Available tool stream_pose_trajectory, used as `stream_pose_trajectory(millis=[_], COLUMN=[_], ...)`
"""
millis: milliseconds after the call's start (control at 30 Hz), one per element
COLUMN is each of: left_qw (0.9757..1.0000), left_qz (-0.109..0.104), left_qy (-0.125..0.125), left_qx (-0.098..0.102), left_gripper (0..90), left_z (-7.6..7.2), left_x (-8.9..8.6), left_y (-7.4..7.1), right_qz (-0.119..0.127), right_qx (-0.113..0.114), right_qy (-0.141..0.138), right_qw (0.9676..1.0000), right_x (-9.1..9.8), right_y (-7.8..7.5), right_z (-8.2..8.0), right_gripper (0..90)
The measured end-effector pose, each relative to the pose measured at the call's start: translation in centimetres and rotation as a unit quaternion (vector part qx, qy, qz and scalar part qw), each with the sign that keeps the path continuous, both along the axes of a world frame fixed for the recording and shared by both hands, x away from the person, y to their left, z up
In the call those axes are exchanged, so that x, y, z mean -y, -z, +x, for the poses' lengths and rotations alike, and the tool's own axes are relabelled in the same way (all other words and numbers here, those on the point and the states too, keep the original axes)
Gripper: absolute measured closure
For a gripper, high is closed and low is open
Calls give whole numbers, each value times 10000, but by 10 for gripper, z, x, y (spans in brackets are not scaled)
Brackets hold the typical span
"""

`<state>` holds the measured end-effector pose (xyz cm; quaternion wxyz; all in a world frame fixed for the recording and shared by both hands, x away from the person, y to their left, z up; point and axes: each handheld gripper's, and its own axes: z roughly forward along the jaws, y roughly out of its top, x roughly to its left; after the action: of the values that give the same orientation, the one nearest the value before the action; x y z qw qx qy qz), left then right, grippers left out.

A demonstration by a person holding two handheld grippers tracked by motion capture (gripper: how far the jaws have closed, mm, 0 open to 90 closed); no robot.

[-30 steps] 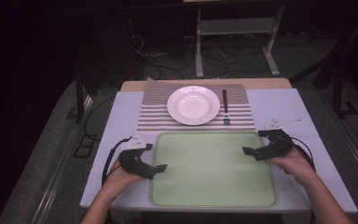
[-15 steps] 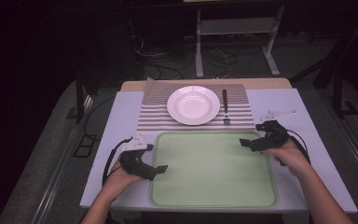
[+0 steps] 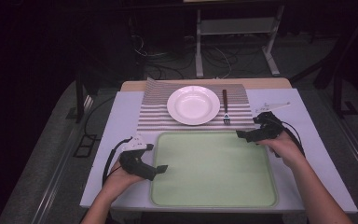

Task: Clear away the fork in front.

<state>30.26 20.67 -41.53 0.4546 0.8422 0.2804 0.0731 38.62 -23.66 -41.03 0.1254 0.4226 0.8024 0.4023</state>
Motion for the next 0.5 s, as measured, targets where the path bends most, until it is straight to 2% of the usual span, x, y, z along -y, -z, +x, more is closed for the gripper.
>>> stream_pose_trajectory(millis=[267,500], left_qw=[10000,10000], left_qz=[17,-14], left_qy=[-7,13], left_qx=[-8,27], left_gripper=[0,0], left_z=[1,-1], left_x=[0,2], left_y=[1,0], right_qz=[35,-211], right_qx=[-41,-195], right_qy=[140,267], right_qw=[9999,9992], right_x=[-2,-8], right_y=[-1,-4], right_z=[19,36], right_gripper=[18,69])
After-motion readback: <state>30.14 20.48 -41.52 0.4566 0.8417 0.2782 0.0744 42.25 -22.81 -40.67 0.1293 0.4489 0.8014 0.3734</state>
